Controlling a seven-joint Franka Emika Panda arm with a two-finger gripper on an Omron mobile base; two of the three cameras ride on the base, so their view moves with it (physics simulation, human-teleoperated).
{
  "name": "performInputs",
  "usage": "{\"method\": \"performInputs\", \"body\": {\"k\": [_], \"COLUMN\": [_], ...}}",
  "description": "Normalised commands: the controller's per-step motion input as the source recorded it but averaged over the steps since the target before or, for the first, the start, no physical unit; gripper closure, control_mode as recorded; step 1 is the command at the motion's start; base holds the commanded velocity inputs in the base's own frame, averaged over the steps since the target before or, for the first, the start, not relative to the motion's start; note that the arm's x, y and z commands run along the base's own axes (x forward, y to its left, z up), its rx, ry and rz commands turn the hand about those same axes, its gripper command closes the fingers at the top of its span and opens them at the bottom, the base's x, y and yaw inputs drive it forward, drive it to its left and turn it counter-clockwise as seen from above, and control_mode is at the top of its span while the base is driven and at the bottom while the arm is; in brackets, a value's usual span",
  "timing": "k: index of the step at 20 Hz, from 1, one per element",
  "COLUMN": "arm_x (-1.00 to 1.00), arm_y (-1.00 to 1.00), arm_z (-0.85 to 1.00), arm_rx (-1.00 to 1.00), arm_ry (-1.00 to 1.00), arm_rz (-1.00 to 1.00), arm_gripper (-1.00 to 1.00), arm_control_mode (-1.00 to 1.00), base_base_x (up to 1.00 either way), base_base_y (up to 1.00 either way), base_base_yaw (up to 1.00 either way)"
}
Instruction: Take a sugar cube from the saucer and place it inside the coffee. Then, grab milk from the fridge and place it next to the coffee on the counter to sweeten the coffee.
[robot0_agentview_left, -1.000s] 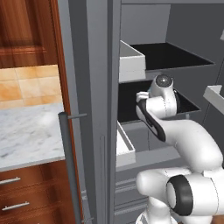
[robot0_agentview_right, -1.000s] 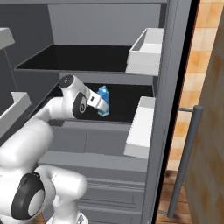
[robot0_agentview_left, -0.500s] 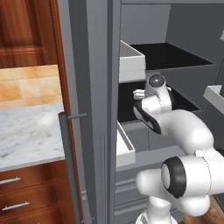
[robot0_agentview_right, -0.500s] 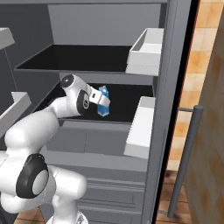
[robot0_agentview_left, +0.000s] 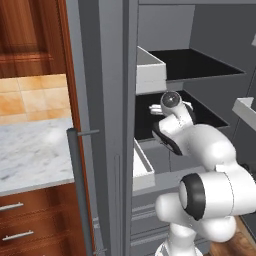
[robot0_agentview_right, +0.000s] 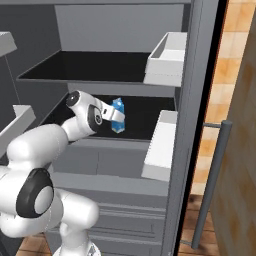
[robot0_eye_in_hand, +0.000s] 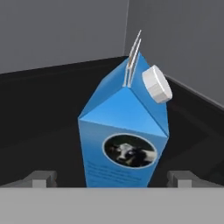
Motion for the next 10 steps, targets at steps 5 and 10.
{"method": "performInputs", "body": {"k": [5,10], "arm_x": [0.20,0.26], "arm_y": [0.00,0.00], "arm_z": [0.00,0.00], "arm_rx": [0.00,0.00], "arm_ry": [0.00,0.00], "arm_rz": [0.00,0.00], "arm_gripper": [-1.00,-1.00], "arm_control_mode": [-1.00,-1.00], "base_base_x": [0.00,0.00], "base_base_y": [0.00,0.00], "base_base_yaw": [0.00,0.00]}}
